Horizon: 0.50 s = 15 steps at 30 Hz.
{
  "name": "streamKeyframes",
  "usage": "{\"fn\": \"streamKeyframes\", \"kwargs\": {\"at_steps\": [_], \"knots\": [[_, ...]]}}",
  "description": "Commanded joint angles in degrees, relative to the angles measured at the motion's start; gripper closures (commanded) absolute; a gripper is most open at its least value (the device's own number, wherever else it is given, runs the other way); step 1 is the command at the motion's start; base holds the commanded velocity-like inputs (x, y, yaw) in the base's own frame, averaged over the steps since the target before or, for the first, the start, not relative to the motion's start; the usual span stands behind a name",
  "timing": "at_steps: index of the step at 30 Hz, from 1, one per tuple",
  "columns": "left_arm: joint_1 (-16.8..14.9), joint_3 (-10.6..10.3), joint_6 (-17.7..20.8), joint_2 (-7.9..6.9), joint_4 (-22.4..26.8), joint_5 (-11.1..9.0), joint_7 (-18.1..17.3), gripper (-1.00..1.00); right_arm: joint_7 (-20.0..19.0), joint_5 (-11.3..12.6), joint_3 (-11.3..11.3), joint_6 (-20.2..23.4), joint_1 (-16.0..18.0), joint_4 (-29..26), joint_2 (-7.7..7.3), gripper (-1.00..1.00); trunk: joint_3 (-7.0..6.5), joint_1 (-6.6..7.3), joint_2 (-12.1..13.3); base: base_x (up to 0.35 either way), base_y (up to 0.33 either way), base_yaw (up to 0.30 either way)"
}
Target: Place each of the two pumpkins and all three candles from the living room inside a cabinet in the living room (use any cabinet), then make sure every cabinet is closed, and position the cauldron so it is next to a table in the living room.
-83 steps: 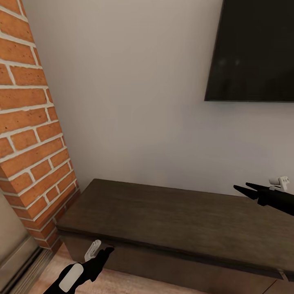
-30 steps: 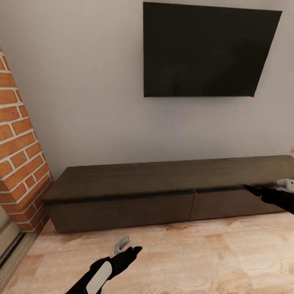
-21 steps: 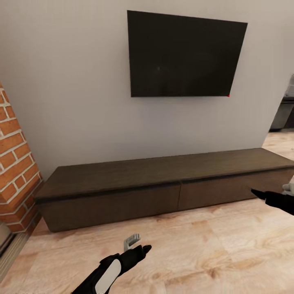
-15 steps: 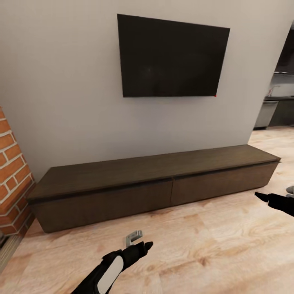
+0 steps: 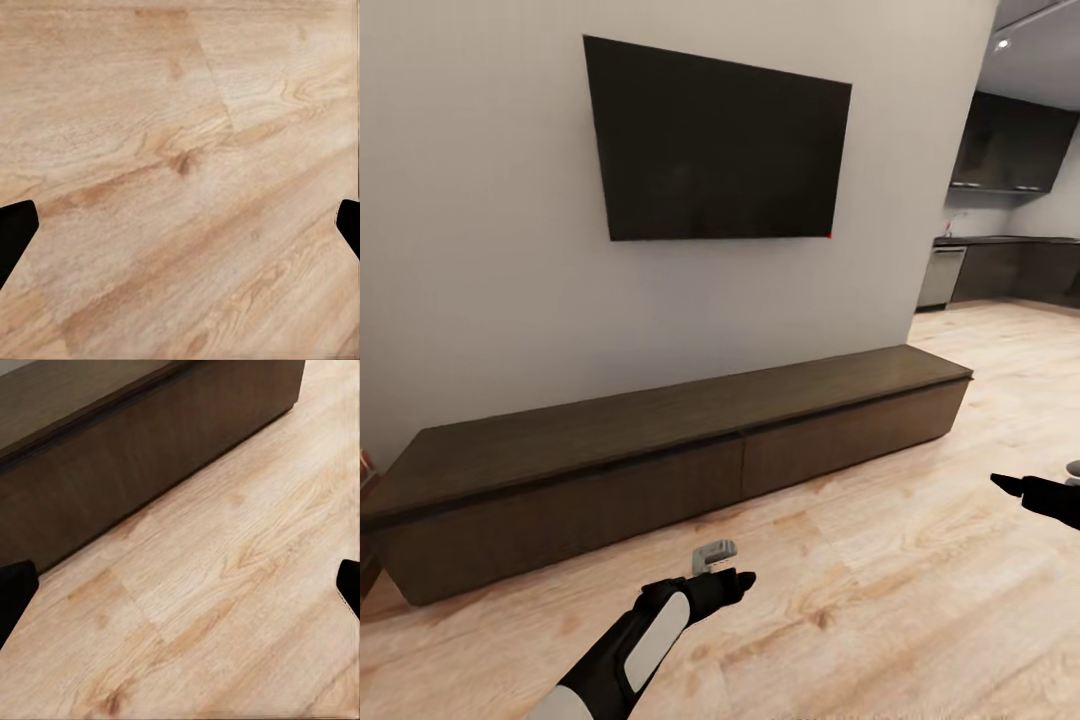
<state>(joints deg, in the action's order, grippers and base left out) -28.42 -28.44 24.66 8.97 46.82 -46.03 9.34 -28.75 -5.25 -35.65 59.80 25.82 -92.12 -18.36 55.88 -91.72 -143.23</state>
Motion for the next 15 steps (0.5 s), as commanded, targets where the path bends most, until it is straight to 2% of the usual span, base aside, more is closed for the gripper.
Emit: {"fn": "streamKeyframes", "kwargs": {"at_steps": [1, 3, 6, 9, 11, 12, 14, 15], "knots": [[-0.5, -0.21, 0.34, 0.12, 0.15, -0.59, 0.77, -1.0, -0.49, -0.56, -0.04, 0.2, 0.07, 0.04, -0.02, -1.0, 0.03, 0.01, -0.03, -0.003, 0.0, -0.278], [-2.47, -0.8, 1.03, 0.52, 0.23, -0.57, 1.34, -1.0, 0.01, -0.59, 0.0, 0.2, 0.05, 0.97, -0.2, -1.0, -0.01, 0.01, -0.03, -0.001, 0.0, -0.278], [-3.6, -1.75, 1.52, 0.65, 0.26, -0.58, 1.53, -1.0, 1.05, -0.54, 0.03, 0.2, 0.02, 2.42, -0.31, -1.0, -0.07, 0.01, -0.03, -0.001, 0.0, -0.278], [-4.41, -3.12, 1.88, 0.56, 0.28, -0.56, 2.2, -1.0, 3.23, -0.66, 0.3, -0.62, -0.71, 4.38, 0.24, -1.0, -0.09, 0.01, -0.03, 0.0, 0.0, -0.278], [-4.6, -3.46, 1.91, 0.41, 0.31, -0.59, 4.03, -1.0, 3.89, -0.92, 0.48, -3.99, -2.06, 4.91, 1.76, -1.0, -0.09, 0.01, -0.03, 0.0, 0.0, -0.278], [-4.92, -3.55, 1.95, 0.44, 0.33, -0.71, 5.85, -1.0, 5.11, -2.12, 0.58, -6.23, -2.87, 5.15, 3.11, -1.0, -0.09, 0.01, -0.03, 0.0, 0.0, -0.278], [-5.53, -3.58, 1.99, 0.51, 0.35, -0.66, 7.43, -1.0, 6.8, -3.59, 0.69, -7.6, -3.28, 5.41, 4.14, -1.0, -0.1, 0.01, -0.03, 0.0, 0.0, -0.278], [-6.86, -3.62, 2.01, 0.51, 0.21, -0.54, 8.81, -1.0, 9.29, -4.87, 0.99, -7.99, -3.29, 6.09, 4.95, -1.0, -0.1, 0.01, -0.03, 0.0, 0.0, -0.278]]}}
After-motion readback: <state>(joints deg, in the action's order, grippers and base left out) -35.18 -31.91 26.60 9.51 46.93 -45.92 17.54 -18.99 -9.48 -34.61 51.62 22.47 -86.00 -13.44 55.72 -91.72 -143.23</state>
